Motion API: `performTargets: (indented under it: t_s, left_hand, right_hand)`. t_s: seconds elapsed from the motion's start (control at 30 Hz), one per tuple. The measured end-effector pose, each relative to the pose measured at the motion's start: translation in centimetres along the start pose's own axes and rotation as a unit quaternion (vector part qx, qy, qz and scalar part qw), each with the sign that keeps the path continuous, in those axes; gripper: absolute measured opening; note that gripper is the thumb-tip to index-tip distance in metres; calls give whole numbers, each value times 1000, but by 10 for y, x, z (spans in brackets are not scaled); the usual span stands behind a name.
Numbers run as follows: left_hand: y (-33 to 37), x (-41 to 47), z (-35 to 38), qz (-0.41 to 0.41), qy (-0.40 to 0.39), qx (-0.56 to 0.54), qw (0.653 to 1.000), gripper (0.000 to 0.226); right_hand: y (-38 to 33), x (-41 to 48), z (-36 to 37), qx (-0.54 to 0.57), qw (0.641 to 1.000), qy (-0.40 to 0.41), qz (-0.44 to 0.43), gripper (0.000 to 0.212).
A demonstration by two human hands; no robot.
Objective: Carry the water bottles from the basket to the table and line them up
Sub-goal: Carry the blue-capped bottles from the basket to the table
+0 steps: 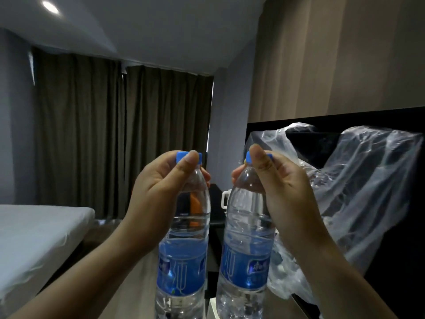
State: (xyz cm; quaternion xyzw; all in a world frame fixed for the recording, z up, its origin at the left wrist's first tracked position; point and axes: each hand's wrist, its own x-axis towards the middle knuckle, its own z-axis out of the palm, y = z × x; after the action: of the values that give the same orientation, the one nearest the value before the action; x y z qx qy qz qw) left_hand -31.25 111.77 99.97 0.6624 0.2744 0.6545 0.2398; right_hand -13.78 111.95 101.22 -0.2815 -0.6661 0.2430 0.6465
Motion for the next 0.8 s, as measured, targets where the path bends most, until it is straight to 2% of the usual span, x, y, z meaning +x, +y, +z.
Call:
performTargets:
  t_s: [0.27, 0.43, 0.63, 0.8]
  left_hand:
    - [-108, 73, -22, -23, 17, 26, 999, 42]
    - [-175, 122, -24, -27, 34, 58, 997, 40]
    - [-250, 179, -27, -52, 86, 89, 991, 37]
    - [-309, 216, -44, -71, 119, 87, 987, 35]
  right_hand:
    - [107, 82, 24, 0, 1000, -3, 16, 39]
    - [184, 136, 30, 20, 1000, -20, 10, 32]
    - [262, 204, 42, 21, 999, -43, 17, 41]
    - [325, 248, 67, 9, 998, -54, 27, 37]
